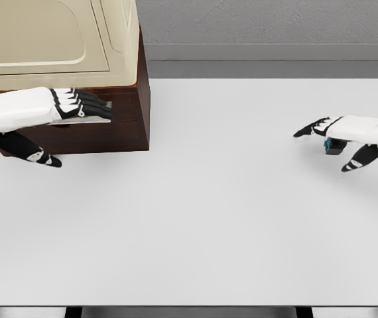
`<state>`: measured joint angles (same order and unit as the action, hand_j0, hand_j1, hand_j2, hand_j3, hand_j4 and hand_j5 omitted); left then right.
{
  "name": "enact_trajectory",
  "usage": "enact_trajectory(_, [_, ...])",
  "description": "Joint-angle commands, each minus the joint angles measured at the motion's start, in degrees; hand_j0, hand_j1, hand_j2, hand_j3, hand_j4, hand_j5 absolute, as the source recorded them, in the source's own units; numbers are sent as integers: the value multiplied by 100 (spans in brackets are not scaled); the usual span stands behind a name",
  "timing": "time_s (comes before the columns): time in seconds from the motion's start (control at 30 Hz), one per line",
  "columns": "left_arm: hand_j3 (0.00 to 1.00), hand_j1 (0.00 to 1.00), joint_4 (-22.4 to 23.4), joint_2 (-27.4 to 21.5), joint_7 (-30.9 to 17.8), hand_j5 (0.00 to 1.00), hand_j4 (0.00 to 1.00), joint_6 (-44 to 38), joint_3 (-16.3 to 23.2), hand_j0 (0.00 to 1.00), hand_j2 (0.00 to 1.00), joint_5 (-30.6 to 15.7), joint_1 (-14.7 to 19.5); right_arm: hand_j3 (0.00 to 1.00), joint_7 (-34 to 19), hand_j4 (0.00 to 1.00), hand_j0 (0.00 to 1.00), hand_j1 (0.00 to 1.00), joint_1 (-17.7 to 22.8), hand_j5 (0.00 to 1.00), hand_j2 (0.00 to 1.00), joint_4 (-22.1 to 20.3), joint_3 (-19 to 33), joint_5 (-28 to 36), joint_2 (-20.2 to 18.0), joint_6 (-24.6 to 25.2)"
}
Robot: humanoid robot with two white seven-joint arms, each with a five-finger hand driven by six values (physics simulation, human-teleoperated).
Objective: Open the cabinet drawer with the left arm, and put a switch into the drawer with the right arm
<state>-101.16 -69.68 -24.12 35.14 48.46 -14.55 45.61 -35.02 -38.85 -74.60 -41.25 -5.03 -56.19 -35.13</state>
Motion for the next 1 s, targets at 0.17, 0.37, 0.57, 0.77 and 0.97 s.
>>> enact_trajectory(0.17, [100, 100, -1, -55, -189, 100, 100, -14, 50, 100, 100, -365, 27, 100, 47, 100, 100, 100, -26, 100, 100, 314, 3, 46, -15, 13])
enact_trajectory(0.37, [100, 100, -9, -11, -1088, 100, 100, -14, 50, 100, 100, -347, 158, 100, 56, 100, 100, 100, -149, 100, 100, 1308, 20, 46, 240, 13])
enact_trajectory(0.57, [100, 100, -1, -54, -1088, 100, 100, -524, 50, 100, 100, -1261, 325, 100, 30, 100, 100, 100, -334, 100, 100, 1308, 11, 46, 390, 13])
enact_trajectory(0.77, [100, 100, 8, 139, -1088, 100, 100, -2925, 50, 100, 100, -1437, 554, 100, 2, 100, 100, 100, -369, 100, 100, 1299, -15, -358, 548, 13])
enact_trajectory(0.97, [100, 100, -1, 139, -1088, 100, 100, -2951, 50, 100, 100, -1314, 572, 100, 2, 100, 100, 100, -466, 100, 100, 1343, -24, -604, 627, 13])
